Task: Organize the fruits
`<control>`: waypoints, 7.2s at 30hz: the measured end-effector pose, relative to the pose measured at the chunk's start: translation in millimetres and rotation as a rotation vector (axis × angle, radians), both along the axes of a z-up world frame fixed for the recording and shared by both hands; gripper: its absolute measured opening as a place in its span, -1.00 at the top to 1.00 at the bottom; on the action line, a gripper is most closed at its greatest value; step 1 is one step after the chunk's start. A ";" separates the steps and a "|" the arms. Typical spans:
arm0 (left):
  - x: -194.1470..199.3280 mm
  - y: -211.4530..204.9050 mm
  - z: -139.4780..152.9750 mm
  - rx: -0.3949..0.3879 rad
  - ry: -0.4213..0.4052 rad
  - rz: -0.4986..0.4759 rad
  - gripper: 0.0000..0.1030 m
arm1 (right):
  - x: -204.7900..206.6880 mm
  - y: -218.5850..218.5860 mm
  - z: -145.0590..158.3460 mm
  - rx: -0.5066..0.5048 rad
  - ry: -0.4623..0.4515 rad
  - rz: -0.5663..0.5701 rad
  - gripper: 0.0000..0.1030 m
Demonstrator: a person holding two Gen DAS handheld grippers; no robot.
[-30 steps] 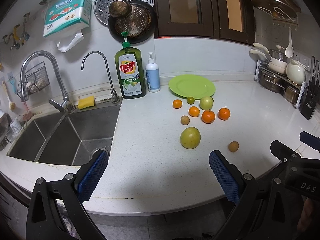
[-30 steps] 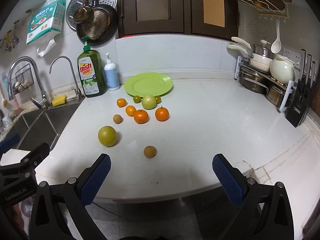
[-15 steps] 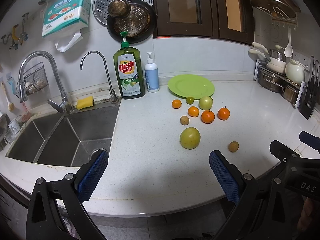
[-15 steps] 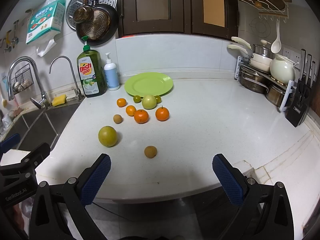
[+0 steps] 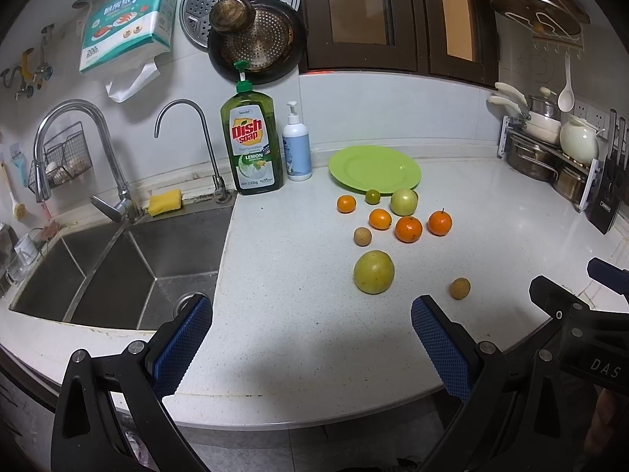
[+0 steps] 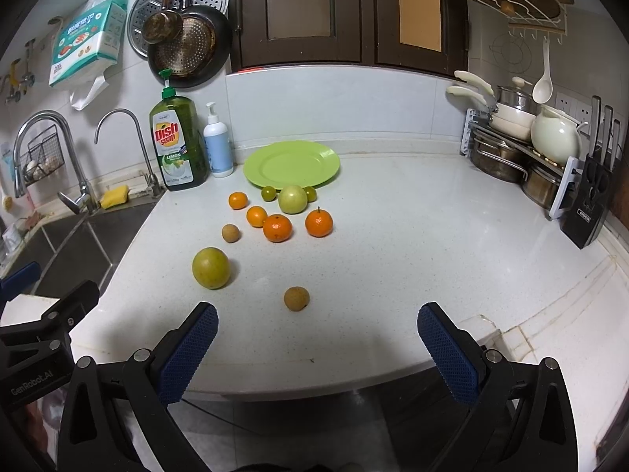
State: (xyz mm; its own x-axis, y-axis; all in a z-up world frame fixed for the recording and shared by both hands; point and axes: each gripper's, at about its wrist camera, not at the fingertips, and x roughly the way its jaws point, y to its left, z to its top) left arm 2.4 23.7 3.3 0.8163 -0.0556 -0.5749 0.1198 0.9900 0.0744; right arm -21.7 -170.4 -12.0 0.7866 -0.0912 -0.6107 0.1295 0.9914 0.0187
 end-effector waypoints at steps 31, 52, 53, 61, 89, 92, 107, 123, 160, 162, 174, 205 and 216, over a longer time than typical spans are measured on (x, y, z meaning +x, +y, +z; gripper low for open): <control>84.6 -27.5 -48.1 0.077 0.091 -0.269 -0.57 | 59.0 7.8 -55.0 0.009 0.149 -0.024 -0.57; 138.6 -60.3 -96.1 0.082 0.199 -0.375 -0.12 | 104.4 7.2 -95.4 0.050 0.204 0.065 0.07; 139.2 -60.9 -96.4 0.080 0.200 -0.377 -0.11 | 104.9 6.5 -95.6 0.054 0.205 0.065 0.11; 146.2 -62.1 -100.6 0.065 0.219 -0.377 0.04 | 111.8 8.4 -99.0 0.049 0.214 0.066 0.29; 161.5 -94.9 -48.1 -0.008 0.160 -0.125 0.05 | 167.4 -33.7 -42.5 0.049 0.124 0.338 0.43; 170.6 -103.6 -38.9 -0.018 0.126 -0.098 0.05 | 182.6 -44.4 -33.6 0.046 0.101 0.371 0.43; 239.6 -127.8 -9.8 0.021 0.106 -0.124 0.05 | 248.6 -67.5 -11.1 0.094 0.068 0.395 0.43; 367.8 -135.1 -33.3 0.051 0.182 -0.161 0.05 | 375.4 -67.9 -23.0 0.053 0.133 0.394 0.43; 436.3 -138.8 -97.8 0.059 0.419 -0.208 0.06 | 444.6 -62.7 -97.3 0.099 0.358 0.458 0.43; 437.0 -139.8 -98.0 0.060 0.421 -0.212 0.07 | 443.3 -61.0 -97.7 0.104 0.361 0.456 0.43; 412.4 -137.7 -56.7 0.055 0.279 -0.169 -0.31 | 427.2 -67.8 -71.1 0.034 0.252 0.403 0.13; 184.0 -57.0 33.6 0.016 0.015 0.008 -0.81 | 203.4 -43.6 28.3 -0.008 -0.050 0.296 -0.27; 156.5 -39.6 4.8 0.039 0.057 -0.024 -0.81 | 165.7 -23.5 11.7 -0.042 -0.044 0.287 -0.27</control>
